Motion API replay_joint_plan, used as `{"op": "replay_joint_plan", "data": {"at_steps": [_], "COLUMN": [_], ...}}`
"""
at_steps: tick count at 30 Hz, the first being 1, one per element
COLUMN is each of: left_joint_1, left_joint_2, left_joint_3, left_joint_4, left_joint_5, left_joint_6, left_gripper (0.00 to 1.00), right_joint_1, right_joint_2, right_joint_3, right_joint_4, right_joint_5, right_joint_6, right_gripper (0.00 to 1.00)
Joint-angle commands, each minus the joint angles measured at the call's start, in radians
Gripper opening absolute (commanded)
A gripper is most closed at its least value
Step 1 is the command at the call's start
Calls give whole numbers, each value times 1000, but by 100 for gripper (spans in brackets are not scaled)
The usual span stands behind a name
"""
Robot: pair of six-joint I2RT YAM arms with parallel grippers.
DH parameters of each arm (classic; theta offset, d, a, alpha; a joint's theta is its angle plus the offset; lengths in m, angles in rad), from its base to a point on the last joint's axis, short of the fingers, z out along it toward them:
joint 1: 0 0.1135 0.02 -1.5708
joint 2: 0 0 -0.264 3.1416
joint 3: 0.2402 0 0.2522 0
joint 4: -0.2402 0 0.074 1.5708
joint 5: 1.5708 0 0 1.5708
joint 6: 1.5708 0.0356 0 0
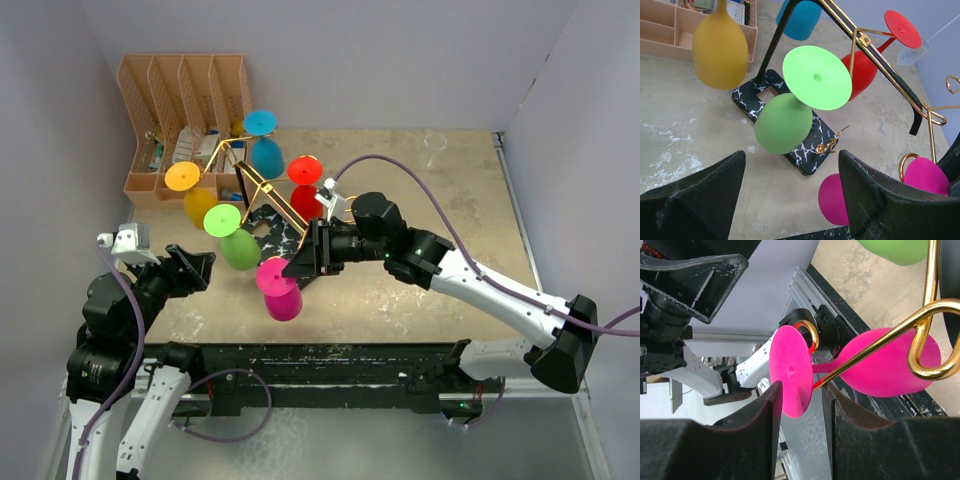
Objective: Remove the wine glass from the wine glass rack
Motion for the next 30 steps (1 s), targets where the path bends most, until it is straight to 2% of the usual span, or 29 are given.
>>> {"op": "replay_joint_plan", "data": {"at_steps": [1,8,15,19,30], "left_joint_1": [-4,-3,-4,-3,-4], "left_joint_2": [-7,-7,-9,-10,-15], "left_joint_3": [3,2,2,2,4], "left_joint_4": [31,32,30,30,27], "left_joint_5": [-8,-8,-9,-9,-11], "left_joint_6": [3,5,4,5,1], "left_gripper": [78,78,78,78,79], "right_joint_1": [13,31,32,32,32], "right_joint_2": [-18,1,-6,-15,-79], "right_joint_3": [5,24,35,39,34], "right_joint_4": [53,48,19,2,-31], "right_joint_5": [-11,-30,-17,-4,28], "right_joint_6": [12,5,-2,-4,30], "right_gripper": [39,27,7,0,0]}}
